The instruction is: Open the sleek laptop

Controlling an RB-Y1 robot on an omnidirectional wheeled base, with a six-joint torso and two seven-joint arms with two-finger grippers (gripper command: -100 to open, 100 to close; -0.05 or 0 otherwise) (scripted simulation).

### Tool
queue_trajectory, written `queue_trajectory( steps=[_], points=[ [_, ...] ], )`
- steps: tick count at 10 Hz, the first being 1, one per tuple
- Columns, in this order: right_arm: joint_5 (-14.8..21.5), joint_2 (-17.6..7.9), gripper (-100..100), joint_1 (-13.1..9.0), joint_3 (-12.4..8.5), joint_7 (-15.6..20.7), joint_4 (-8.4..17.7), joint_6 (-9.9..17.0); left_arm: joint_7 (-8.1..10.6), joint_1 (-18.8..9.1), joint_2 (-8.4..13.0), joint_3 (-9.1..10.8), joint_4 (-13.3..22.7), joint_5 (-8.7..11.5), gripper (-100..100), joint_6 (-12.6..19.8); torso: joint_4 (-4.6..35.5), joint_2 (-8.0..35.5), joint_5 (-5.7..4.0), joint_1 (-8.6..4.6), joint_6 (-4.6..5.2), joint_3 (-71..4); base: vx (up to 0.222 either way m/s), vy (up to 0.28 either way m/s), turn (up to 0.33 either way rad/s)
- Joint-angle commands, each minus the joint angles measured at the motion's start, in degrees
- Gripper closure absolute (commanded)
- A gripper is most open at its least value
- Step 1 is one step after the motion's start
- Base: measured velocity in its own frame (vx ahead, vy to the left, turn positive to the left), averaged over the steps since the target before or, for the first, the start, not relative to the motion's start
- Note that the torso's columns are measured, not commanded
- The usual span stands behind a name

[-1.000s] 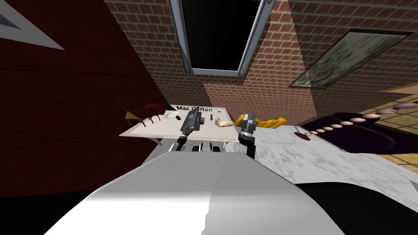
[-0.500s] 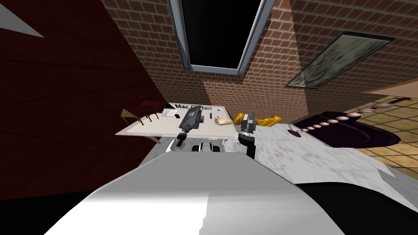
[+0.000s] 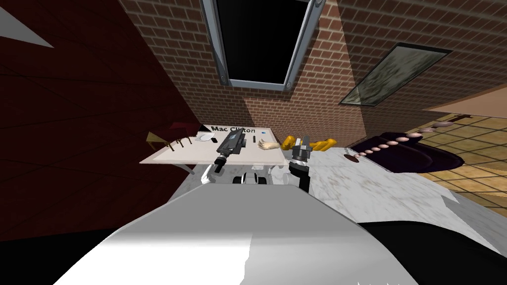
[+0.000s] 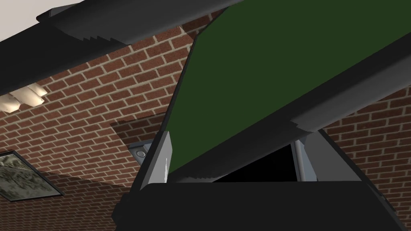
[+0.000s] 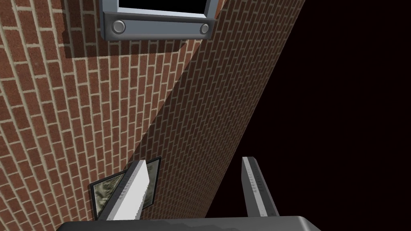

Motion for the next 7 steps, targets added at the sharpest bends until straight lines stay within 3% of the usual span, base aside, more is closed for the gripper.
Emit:
queue_trajectory(
  steps=[1,2,7],
  points=[
    [0.0,0.0,0,0.0,0.0,0.0,0.0,0.0,1.01,-0.36,0.81,-0.57,-1.08,-0.18,-100,1.7,0.01,0.07,-0.01,-0.06,0.01,0.03,-0.023,-0.007,-0.014],
    [0.0,0.0,0,0.01,0.0,0.0,0.0,0.0,1.27,-0.4,0.9,-0.65,-1.23,-0.21,0,2.11,-0.04,0.01,0.01,-0.04,-0.02,0.02,0.0,0.0,0.0],
    [0.0,0.0,0,0.01,0.0,0.0,0.0,0.0,1.21,-0.63,1.0,-0.49,-1.44,-0.19,0,2.03,-0.11,-0.03,0.05,0.01,0.01,-0.01,0.0,0.0,0.0]
  ],
)
